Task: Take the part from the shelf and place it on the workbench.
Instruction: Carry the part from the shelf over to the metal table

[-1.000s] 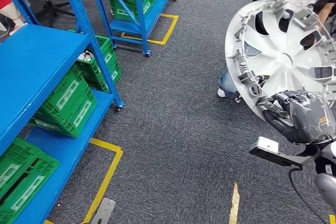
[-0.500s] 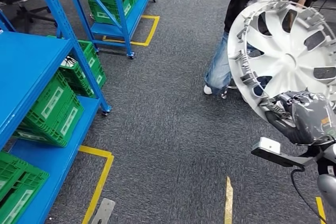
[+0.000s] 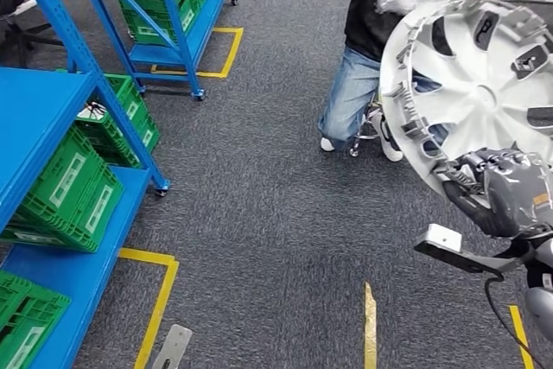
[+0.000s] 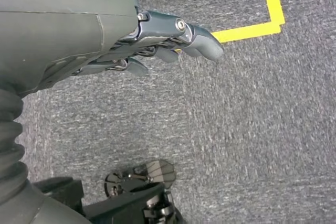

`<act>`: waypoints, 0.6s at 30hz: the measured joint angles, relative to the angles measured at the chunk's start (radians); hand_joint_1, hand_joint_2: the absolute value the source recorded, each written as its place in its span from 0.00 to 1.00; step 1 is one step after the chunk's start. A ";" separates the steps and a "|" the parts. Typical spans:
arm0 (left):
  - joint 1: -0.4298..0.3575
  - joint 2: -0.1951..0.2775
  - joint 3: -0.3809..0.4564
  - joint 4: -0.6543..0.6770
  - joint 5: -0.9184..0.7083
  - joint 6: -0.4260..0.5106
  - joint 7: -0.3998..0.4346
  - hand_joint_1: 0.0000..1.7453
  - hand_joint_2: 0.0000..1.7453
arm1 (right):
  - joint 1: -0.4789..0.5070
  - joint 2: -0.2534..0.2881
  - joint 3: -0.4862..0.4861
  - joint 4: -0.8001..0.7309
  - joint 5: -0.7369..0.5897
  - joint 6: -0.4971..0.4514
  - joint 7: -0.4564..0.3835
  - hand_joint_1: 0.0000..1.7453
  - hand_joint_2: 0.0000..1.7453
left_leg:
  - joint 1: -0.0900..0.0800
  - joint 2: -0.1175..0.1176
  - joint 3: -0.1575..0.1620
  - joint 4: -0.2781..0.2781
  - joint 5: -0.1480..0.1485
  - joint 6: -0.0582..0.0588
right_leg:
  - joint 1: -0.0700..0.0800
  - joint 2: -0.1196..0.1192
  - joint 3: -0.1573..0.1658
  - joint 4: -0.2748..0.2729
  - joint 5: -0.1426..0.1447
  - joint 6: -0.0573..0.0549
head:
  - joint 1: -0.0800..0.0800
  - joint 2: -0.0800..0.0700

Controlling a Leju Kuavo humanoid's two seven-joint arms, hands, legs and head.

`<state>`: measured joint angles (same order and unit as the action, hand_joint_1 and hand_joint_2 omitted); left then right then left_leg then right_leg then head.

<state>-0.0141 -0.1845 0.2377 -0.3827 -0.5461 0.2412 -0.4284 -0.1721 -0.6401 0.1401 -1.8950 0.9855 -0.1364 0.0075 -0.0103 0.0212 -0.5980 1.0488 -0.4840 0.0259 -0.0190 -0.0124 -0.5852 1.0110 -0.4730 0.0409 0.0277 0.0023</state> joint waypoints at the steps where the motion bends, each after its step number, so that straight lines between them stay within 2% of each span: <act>1: 0.000 0.000 0.000 0.000 0.001 -0.005 -0.002 0.00 1.00 | -0.001 0.000 -0.001 0.000 0.003 -0.003 0.002 1.00 1.00 | 0.001 -0.003 -0.013 0.032 -0.022 -0.004 | -0.001 0.000 0.001 -0.002 0.001 -0.007 | -0.001 0.000; 4: 0.000 0.001 0.000 0.003 0.004 -0.023 -0.009 0.00 1.00 | -0.002 0.000 -0.004 0.000 0.009 -0.009 0.004 1.00 1.00 | 0.002 -0.011 -0.093 0.217 -0.110 -0.011 | 0.000 0.003 0.002 -0.002 0.001 -0.018 | -0.003 0.000; 5: 0.001 0.002 0.000 0.005 0.005 -0.027 -0.010 0.00 1.00 | -0.002 0.000 -0.004 0.001 0.011 -0.010 0.004 1.00 1.00 | 0.002 -0.011 -0.112 0.260 -0.120 -0.011 | 0.001 0.006 0.003 -0.002 0.000 -0.018 | -0.003 0.000; 6: 0.001 0.002 0.000 0.006 0.006 -0.029 -0.010 0.00 1.00 | -0.002 0.000 -0.004 0.001 0.012 -0.010 0.004 1.00 1.00 | 0.002 -0.012 -0.116 0.268 -0.111 -0.010 | 0.001 0.009 0.003 -0.002 0.000 -0.018 | -0.003 0.000; 7: 0.001 0.003 0.000 0.007 0.006 -0.031 -0.010 0.00 1.00 | -0.002 0.000 -0.004 0.002 0.013 -0.011 0.004 1.00 1.00 | 0.002 -0.012 -0.103 0.237 -0.084 -0.008 | 0.002 0.012 0.004 -0.002 0.000 -0.018 | -0.002 0.000; 9: 0.001 0.005 0.000 0.008 0.006 -0.032 -0.011 0.00 1.00 | -0.001 0.000 -0.004 0.002 0.014 -0.012 0.002 1.00 1.00 | 0.002 -0.017 -0.046 0.107 -0.013 0.000 | 0.003 0.017 0.005 -0.001 -0.001 -0.017 | -0.002 0.000; 10: 0.000 0.006 0.000 0.008 0.005 -0.032 -0.012 0.00 1.00 | -0.001 0.000 -0.004 0.002 0.014 -0.013 0.002 1.00 1.00 | 0.001 -0.021 -0.020 0.047 0.008 0.003 | 0.004 0.019 0.004 0.001 -0.001 -0.016 | -0.002 0.000; 11: -0.001 0.006 0.000 0.009 0.005 -0.032 -0.013 0.00 1.00 | -0.001 0.000 -0.004 0.002 0.015 -0.014 0.002 1.00 1.00 | 0.000 -0.024 -0.005 0.009 0.018 0.006 | 0.005 0.021 0.000 0.002 0.000 -0.013 | -0.002 0.000; 12: -0.002 0.007 0.000 0.009 0.005 -0.032 -0.013 0.00 1.00 | -0.001 0.000 -0.004 0.003 0.016 -0.016 0.001 1.00 1.00 | -0.001 -0.026 0.000 -0.006 0.016 0.007 | 0.005 0.022 -0.003 0.003 0.001 -0.009 | -0.002 0.000; 15: -0.001 0.008 0.000 0.010 0.005 -0.034 -0.013 0.00 1.00 | 0.000 0.000 -0.004 0.003 0.018 -0.017 0.001 1.00 1.00 | 0.000 -0.024 -0.001 -0.018 0.019 0.015 | 0.002 0.021 -0.013 0.008 -0.004 0.004 | -0.001 0.000; 16: -0.002 0.008 0.001 0.010 0.005 -0.034 -0.014 0.00 1.00 | -0.001 0.000 -0.004 0.003 0.018 -0.017 0.001 1.00 1.00 | 0.002 -0.024 0.000 -0.021 0.022 0.020 | 0.001 0.020 -0.025 0.030 -0.020 0.009 | 0.001 0.000; 18: -0.005 0.008 0.001 0.010 0.005 -0.034 -0.014 0.00 1.00 | 0.000 0.000 -0.005 0.004 0.018 -0.018 0.000 1.00 1.00 | 0.004 -0.023 0.001 -0.024 0.023 0.027 | 0.000 0.019 -0.078 0.137 -0.076 0.015 | 0.003 0.000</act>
<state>-0.0196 -0.1770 0.2384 -0.3725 -0.5409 0.2068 -0.4426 -0.1726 -0.6401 0.1351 -1.8909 1.0034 -0.1539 0.0077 -0.0066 -0.0013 -0.5969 1.0249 -0.4606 0.0525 -0.0192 0.0063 -0.6628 1.1481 -0.5487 0.0558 0.0311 0.0023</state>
